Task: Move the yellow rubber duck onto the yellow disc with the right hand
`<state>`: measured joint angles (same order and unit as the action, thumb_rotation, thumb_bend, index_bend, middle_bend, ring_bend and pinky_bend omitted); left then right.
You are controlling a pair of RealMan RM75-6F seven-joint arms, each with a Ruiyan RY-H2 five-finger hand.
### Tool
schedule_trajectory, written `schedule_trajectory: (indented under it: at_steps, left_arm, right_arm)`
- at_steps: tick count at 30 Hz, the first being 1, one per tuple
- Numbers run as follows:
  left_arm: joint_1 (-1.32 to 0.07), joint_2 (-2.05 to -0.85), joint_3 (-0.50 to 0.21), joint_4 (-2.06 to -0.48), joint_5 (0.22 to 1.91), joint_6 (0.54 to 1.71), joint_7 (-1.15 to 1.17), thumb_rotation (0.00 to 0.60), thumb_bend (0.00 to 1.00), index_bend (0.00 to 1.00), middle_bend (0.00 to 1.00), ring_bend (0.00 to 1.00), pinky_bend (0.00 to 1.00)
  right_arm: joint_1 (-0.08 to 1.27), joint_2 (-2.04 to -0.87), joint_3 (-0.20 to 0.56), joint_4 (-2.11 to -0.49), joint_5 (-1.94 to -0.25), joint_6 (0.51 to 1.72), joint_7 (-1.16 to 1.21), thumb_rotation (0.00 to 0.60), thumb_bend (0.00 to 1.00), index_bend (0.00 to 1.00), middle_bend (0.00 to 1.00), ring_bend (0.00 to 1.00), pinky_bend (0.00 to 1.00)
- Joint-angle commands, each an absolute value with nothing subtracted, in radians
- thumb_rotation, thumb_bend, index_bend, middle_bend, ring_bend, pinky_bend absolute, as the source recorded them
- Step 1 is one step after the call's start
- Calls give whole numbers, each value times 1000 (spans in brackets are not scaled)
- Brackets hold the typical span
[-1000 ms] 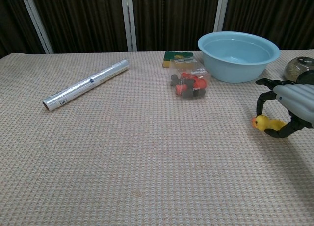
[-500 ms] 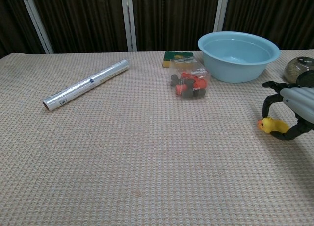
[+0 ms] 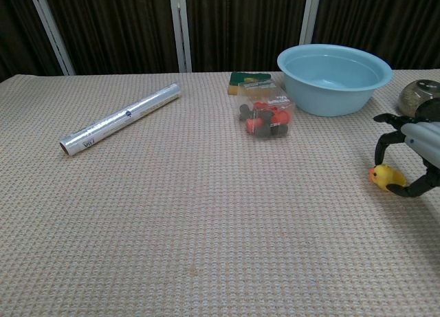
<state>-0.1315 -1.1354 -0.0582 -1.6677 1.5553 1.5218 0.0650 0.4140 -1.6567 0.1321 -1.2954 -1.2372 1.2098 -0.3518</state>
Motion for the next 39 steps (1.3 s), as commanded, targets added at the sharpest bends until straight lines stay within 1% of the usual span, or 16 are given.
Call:
schedule_trajectory:
  at_steps: [1,15,27,39]
  left_arm:
    - [-131,-1135,-58,-1668,1556,1522,66,600,0,0,0,0,225]
    - [-132,-1135,-55,-1670,1557,1518,71,600,0,0,0,0,225]
    - [-133,-1134,-54,-1674,1558,1517,78,600,0,0,0,0,225]
    - [-131,-1134,-53,-1673,1560,1520,76,600,0,0,0,0,224]
  right_arm:
    - [413,-1658,131,-1293,-1239,1208,-349,600,258,496,0,0,0]
    - [405,-1648,121,-1269,-1275,1216,-302,600,258,496,0,0,0]
    - [399,-1628,135,-1269,-1275,1217,-271,600,258,496,0,0,0]
    - [410,-1637,147,-1224,-1280,1201,-242,600,258,496,0,0,0]
